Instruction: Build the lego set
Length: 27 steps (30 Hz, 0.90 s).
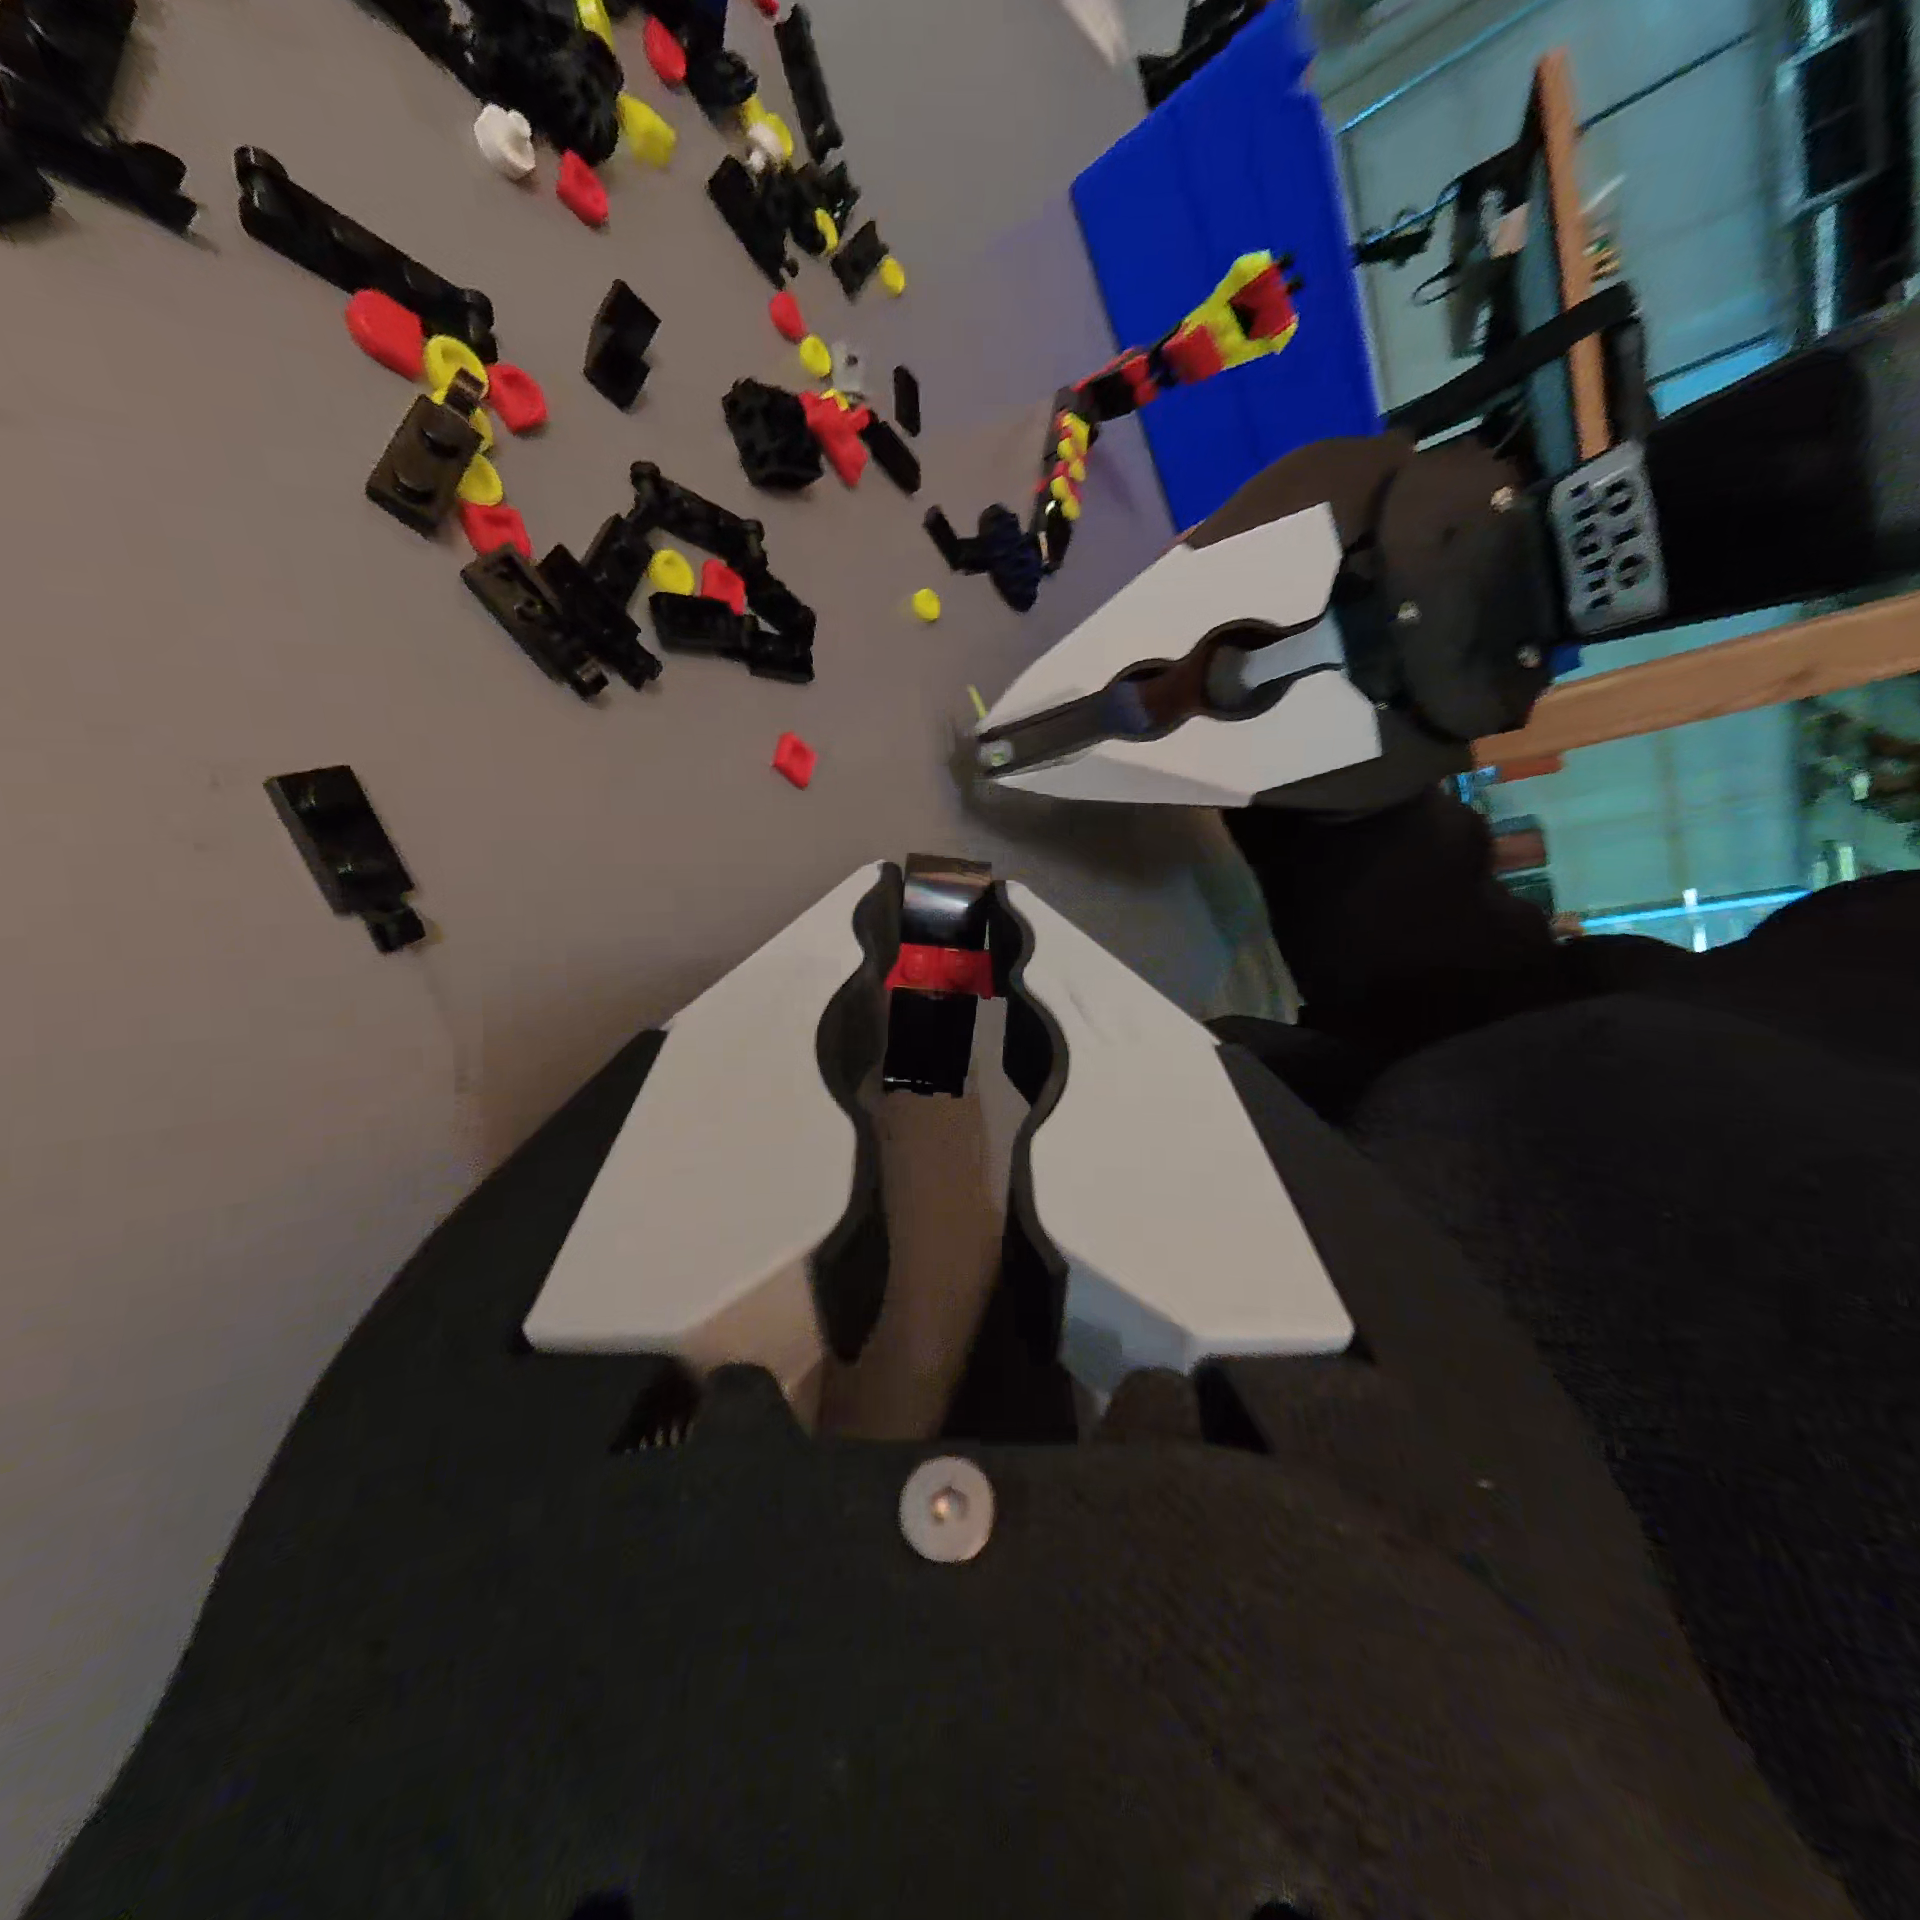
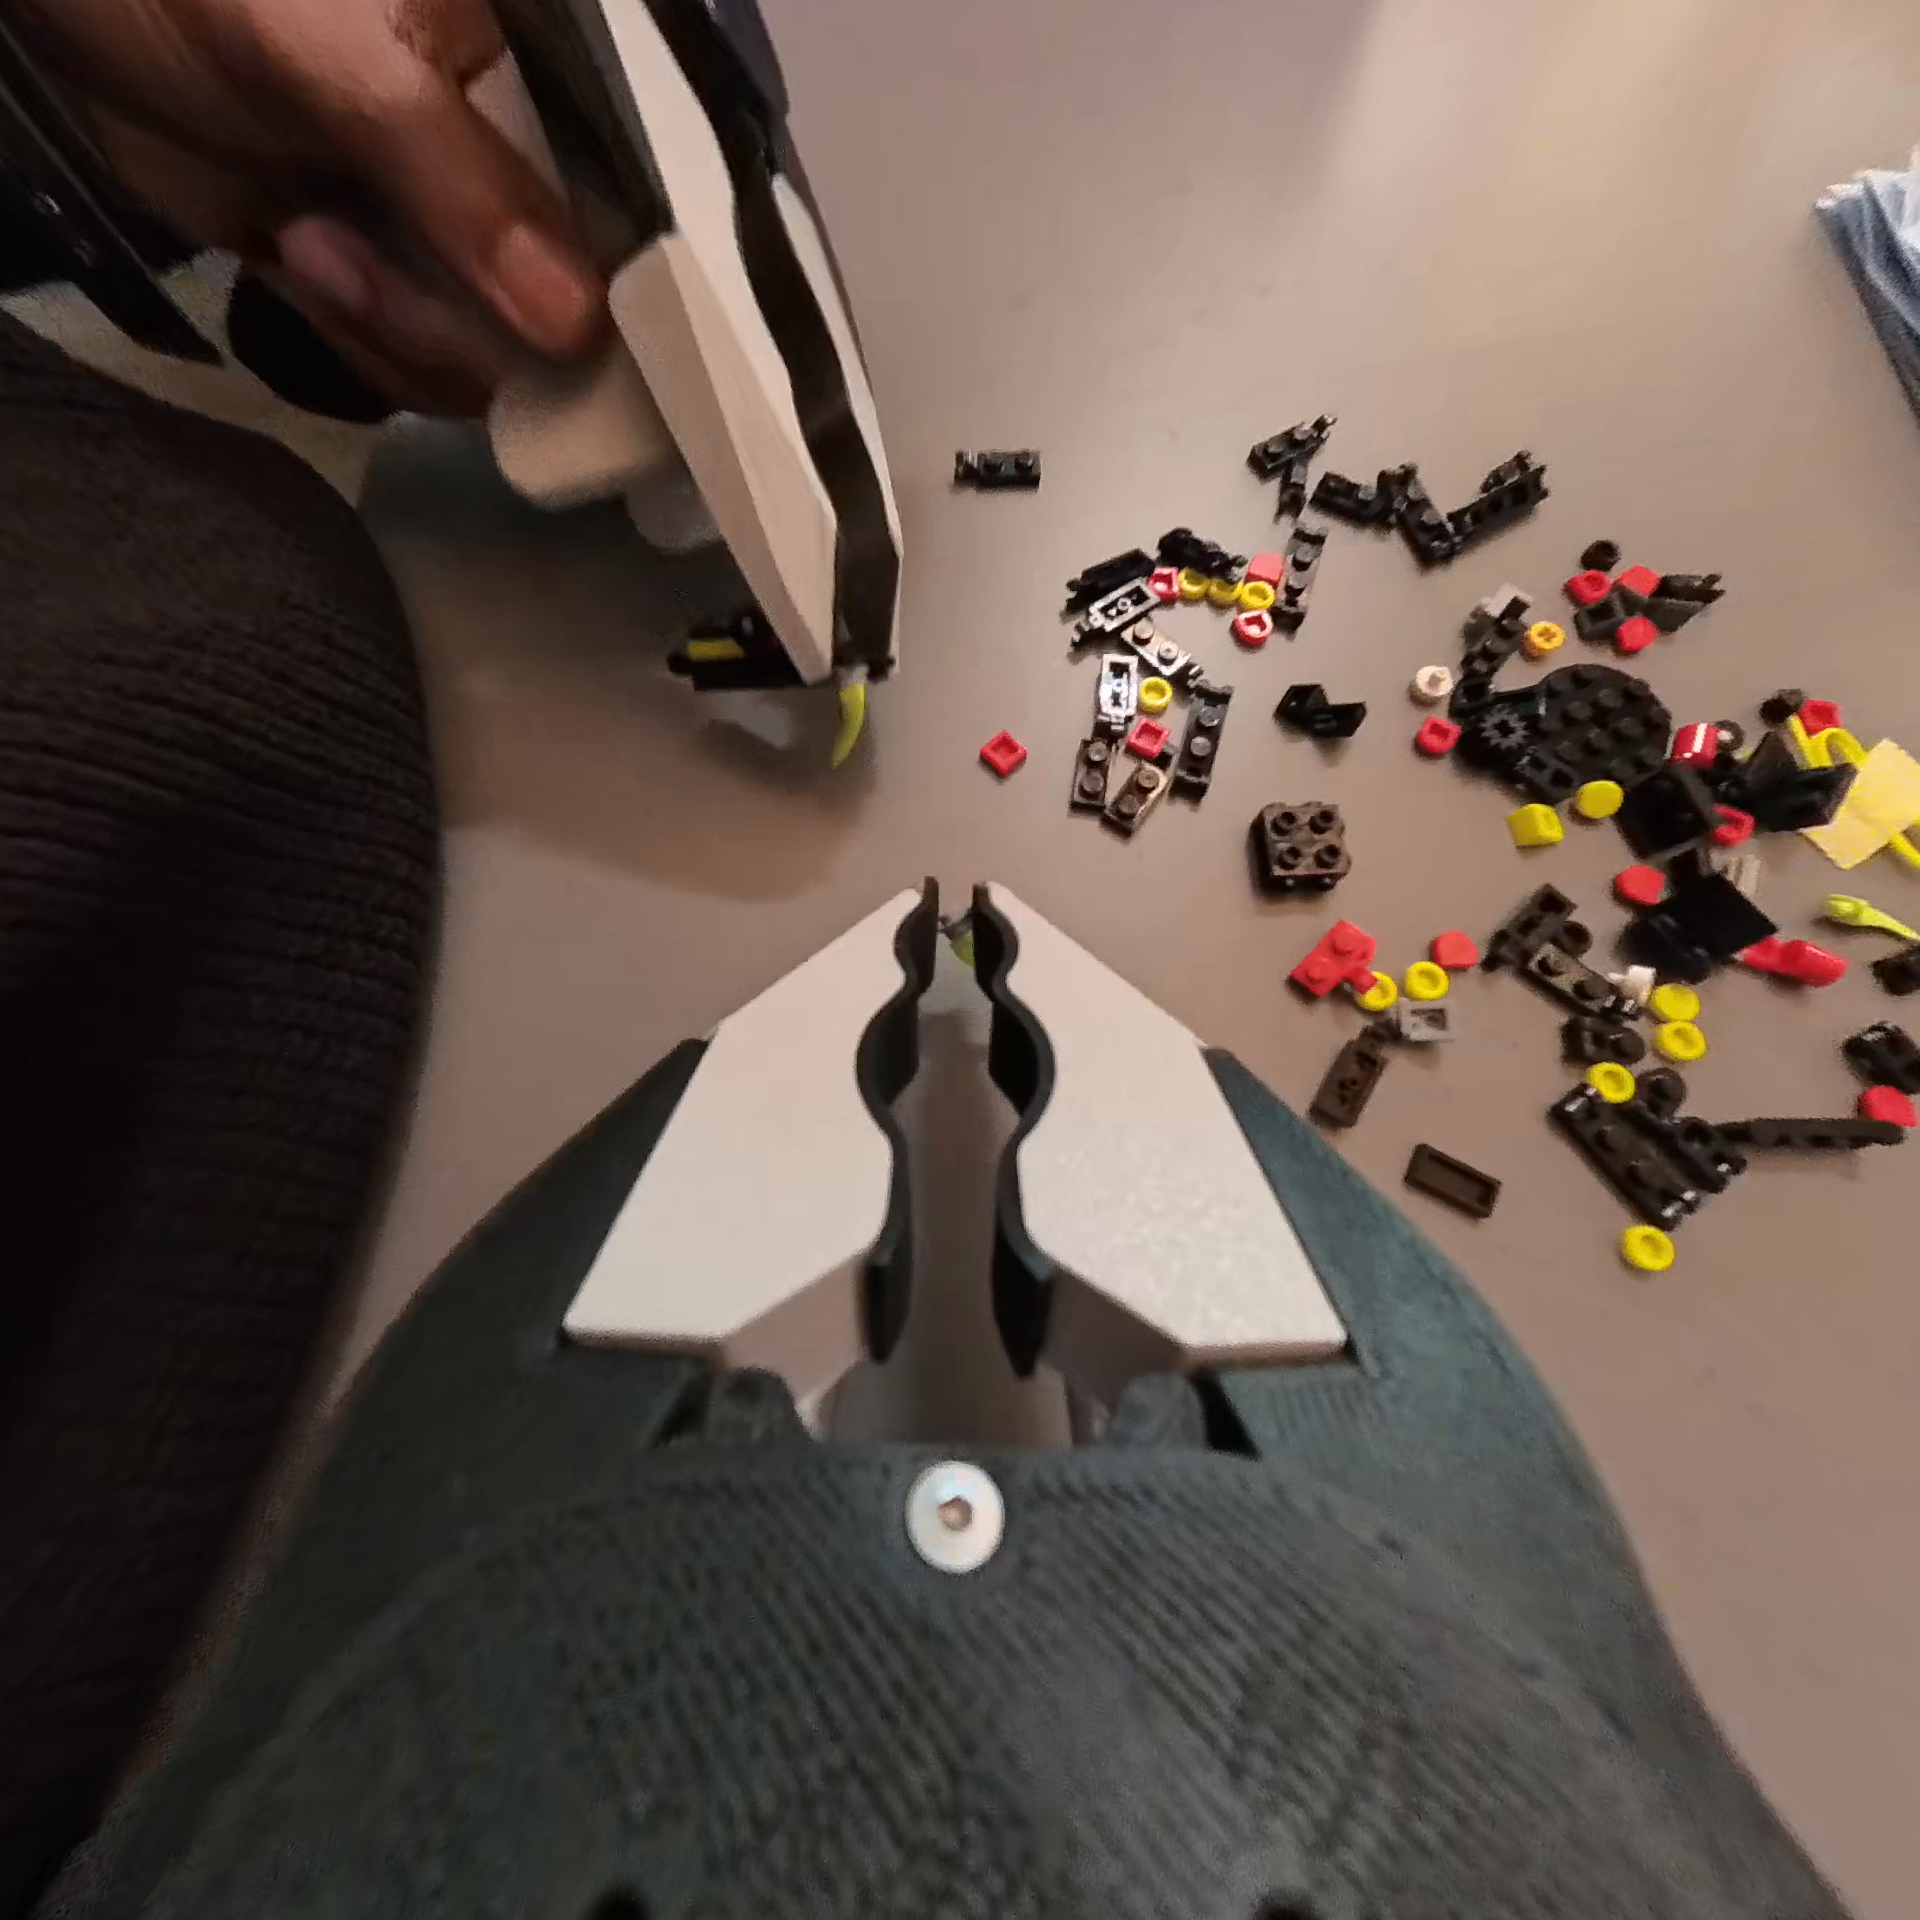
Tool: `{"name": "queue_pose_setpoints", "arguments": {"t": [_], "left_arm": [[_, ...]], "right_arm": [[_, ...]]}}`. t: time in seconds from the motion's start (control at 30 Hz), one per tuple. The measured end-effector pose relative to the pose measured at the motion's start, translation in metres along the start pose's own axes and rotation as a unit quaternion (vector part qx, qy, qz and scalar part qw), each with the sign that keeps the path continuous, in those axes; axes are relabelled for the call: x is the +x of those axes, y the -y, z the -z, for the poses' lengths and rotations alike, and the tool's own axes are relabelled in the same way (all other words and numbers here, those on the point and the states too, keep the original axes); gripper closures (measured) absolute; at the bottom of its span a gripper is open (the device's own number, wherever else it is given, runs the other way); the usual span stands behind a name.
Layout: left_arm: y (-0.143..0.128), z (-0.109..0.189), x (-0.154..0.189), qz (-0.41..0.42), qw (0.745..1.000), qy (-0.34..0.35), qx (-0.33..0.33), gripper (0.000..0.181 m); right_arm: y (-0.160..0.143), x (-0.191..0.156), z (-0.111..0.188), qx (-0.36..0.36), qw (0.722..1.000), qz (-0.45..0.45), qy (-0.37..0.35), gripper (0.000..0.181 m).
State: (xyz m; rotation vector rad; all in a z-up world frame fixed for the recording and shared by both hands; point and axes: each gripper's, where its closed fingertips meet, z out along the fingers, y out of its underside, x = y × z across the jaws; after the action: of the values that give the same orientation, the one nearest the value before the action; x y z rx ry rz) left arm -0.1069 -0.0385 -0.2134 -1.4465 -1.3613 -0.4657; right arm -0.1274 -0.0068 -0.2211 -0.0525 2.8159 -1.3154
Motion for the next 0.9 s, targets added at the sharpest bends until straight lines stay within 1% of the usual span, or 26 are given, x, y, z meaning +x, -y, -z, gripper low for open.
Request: {"name": "queue_pose_setpoints", "arguments": {"t": [0.1,0.27,0.4,0.47,0.53,0.6,0.73,0.77,0.83,0.9], "left_arm": [[-0.003,-0.004,-0.002,-0.007,1.000,0.011,-0.010,0.167],[-0.002,-0.004,-0.002,0.001,1.000,0.004,-0.007,0.166],[0.008,0.005,-0.001,-0.010,1.000,0.013,0.021,0.159],[0.014,0.010,0.004,-0.019,0.999,0.007,0.040,0.158],[0.017,0.010,0.014,-0.024,0.998,-0.016,0.049,0.159],[0.015,0.006,0.030,-0.021,0.997,-0.056,0.046,0.160],[0.011,-0.003,0.057,0.012,0.990,-0.137,0.043,0.158],[0.012,-0.003,0.062,0.023,0.986,-0.157,0.046,0.159],[0.010,-0.001,0.069,0.038,0.980,-0.191,0.041,0.171],[0.008,0.000,0.072,0.044,0.977,-0.205,0.035,0.175]], "right_arm": [[0.001,-0.001,0.002,0.003,1.000,-0.006,0.005,0.177],[0.006,-0.004,0.005,0.020,1.000,-0.017,0.015,0.177],[0.012,-0.003,0.010,0.038,0.999,-0.028,0.018,0.177],[0.018,-0.003,0.013,0.055,0.998,-0.038,0.023,0.177],[0.028,-0.004,0.017,0.080,0.996,-0.042,0.024,0.177],[0.041,-0.006,0.021,0.111,0.993,-0.033,0.020,0.177],[0.063,-0.019,0.027,0.154,0.988,0.016,0.011,0.177],[0.065,-0.021,0.028,0.155,0.987,0.031,0.004,0.177],[0.065,-0.024,0.029,0.153,0.987,0.053,-0.003,0.177],[0.064,-0.027,0.030,0.151,0.987,0.060,0.008,0.177]]}}
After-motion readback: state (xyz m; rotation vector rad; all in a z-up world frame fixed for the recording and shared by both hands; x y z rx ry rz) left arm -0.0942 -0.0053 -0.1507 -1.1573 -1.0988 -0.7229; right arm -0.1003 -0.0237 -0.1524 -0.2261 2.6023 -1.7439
